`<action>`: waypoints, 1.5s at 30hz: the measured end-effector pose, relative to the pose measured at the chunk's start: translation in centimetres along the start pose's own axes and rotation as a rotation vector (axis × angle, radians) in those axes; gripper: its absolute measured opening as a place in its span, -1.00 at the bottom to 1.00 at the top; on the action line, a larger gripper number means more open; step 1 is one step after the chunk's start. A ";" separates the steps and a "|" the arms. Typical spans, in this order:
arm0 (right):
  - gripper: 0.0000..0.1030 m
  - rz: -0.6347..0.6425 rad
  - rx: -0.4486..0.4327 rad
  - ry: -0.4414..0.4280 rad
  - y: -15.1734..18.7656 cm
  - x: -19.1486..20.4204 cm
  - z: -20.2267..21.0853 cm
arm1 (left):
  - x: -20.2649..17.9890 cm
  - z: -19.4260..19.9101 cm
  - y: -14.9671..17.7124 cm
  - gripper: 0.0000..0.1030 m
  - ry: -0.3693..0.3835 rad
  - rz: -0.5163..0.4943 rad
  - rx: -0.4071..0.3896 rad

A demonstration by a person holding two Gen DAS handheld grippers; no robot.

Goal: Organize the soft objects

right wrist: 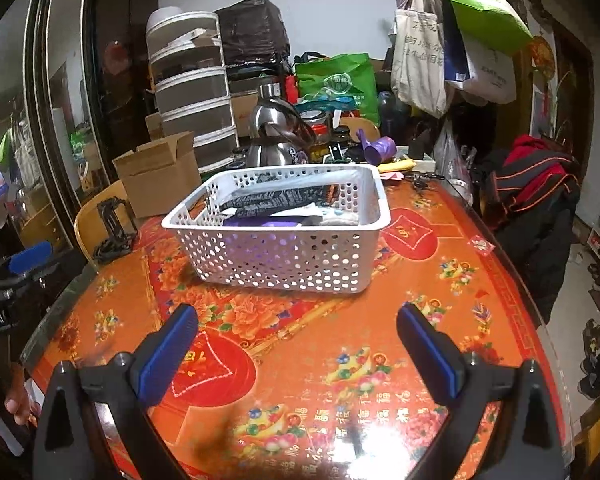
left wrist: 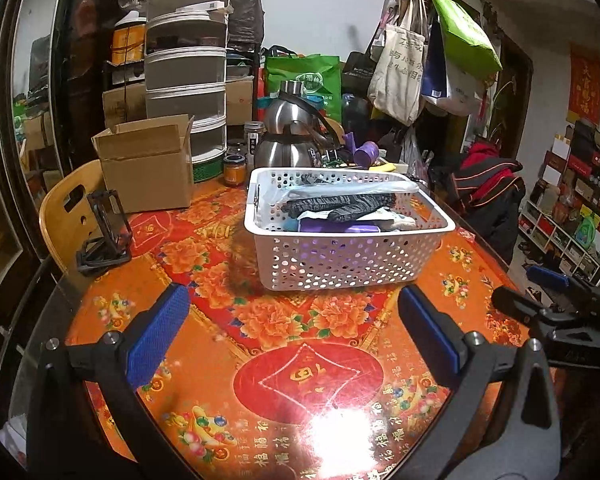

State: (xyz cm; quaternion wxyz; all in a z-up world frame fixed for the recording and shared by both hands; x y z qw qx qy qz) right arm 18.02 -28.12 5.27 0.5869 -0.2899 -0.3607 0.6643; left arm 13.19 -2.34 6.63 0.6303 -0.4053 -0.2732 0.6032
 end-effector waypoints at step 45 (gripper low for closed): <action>0.93 0.037 -0.010 0.061 0.1 0.1 0.8 | -0.7 -0.3 0.6 1.00 0.010 -0.023 0.020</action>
Point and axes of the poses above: each gripper's, at about its wrist camera, not at the fingertips, and z roughly against the way its jaws point, x to its left, y to its underside, the point moved 1 cm from there along -z, roughly the way its jaws point, and after that the axes turned 7 degrees about y, right-handed, at the moved point
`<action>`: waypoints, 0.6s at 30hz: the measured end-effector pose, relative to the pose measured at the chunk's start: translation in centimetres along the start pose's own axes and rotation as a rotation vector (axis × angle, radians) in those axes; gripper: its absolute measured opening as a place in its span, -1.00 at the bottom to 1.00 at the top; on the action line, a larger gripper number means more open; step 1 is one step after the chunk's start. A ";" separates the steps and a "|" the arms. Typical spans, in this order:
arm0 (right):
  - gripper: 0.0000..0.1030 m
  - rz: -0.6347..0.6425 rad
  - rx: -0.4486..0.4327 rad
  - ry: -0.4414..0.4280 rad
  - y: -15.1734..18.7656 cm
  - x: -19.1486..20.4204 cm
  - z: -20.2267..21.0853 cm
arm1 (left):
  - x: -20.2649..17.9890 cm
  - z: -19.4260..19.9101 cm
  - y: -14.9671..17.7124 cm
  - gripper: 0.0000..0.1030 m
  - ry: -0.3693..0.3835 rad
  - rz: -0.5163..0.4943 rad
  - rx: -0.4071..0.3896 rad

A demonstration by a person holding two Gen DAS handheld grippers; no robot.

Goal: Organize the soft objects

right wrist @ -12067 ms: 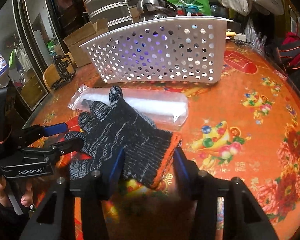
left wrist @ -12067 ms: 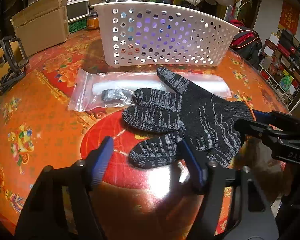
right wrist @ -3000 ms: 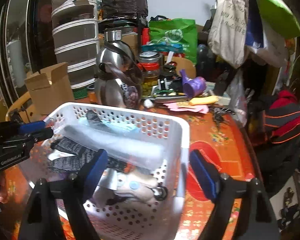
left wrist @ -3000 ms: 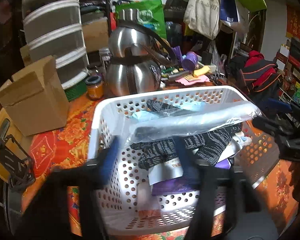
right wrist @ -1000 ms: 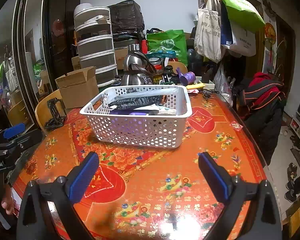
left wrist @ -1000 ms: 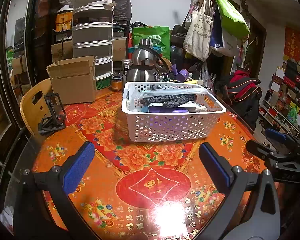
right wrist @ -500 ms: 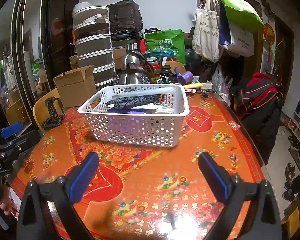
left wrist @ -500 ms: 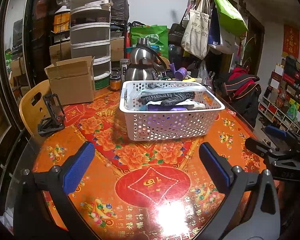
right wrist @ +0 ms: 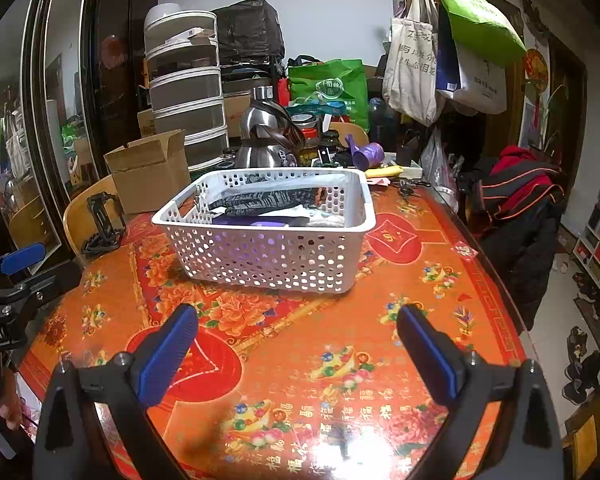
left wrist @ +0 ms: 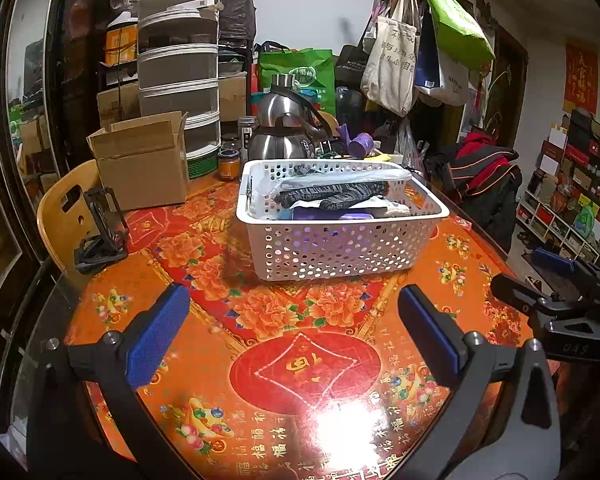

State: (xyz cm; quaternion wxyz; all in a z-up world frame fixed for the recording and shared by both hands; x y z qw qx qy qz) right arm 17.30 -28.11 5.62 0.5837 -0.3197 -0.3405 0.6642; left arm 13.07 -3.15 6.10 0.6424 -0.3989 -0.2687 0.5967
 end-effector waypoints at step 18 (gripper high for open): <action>0.93 -0.004 -0.003 0.002 -0.1 0.1 0.1 | -0.1 -0.2 0.1 1.00 0.000 -0.004 0.004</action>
Point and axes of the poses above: each gripper's, at about its wrist camera, not at the fingertips, and z roughly against the way its jaws point, x to its left, y to its underside, the point moved 1 cm from there along -z, roughly the way its jaws point, and after that the axes turned 7 degrees about y, right-handed, at the moved point
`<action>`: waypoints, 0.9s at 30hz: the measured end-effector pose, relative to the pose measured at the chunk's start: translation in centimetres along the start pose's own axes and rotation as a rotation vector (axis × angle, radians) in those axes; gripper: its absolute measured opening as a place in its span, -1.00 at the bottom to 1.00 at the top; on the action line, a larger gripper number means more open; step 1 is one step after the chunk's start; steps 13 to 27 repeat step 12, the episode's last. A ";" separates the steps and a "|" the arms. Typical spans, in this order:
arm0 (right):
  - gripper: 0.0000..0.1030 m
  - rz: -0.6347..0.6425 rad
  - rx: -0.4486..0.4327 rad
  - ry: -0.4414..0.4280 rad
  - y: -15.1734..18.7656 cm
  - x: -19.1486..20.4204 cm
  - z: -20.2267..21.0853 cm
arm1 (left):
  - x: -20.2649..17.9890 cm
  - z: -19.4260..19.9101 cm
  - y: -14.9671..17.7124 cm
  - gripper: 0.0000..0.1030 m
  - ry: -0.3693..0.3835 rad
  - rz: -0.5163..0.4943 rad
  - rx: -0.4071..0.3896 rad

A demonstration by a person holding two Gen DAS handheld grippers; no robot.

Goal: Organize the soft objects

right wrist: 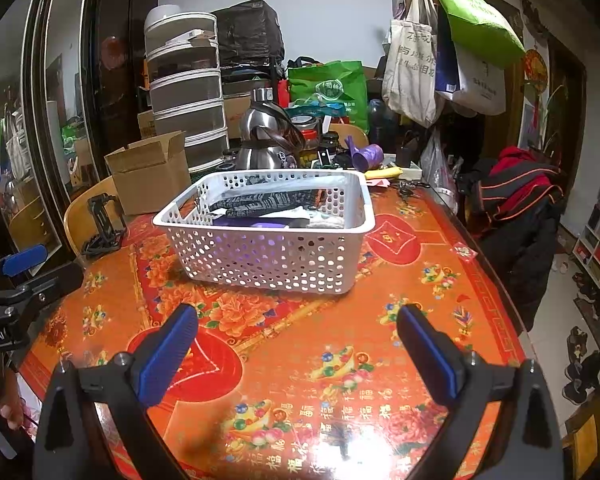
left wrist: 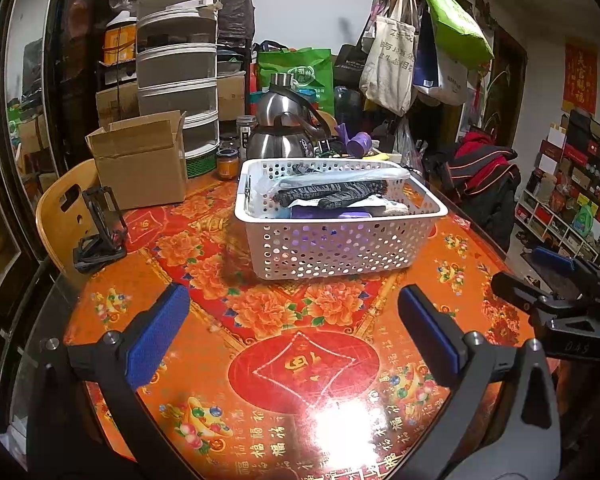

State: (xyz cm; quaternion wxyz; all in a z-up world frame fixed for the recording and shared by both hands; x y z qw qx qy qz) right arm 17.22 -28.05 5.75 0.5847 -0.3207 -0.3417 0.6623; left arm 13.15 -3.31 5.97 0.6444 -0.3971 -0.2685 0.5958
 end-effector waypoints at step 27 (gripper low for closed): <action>0.93 -0.001 0.001 -0.002 0.1 0.0 0.0 | -0.2 -0.1 0.4 1.00 -0.001 -0.017 -0.014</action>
Point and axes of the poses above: each gripper's, at about its wrist camera, not at the fingertips, and z roughly against the way its jaws point, x to its left, y to its underside, the point moved 1 cm from there along -z, roughly the way its jaws point, and after that the axes turned 7 degrees about y, right-handed, at the moved point
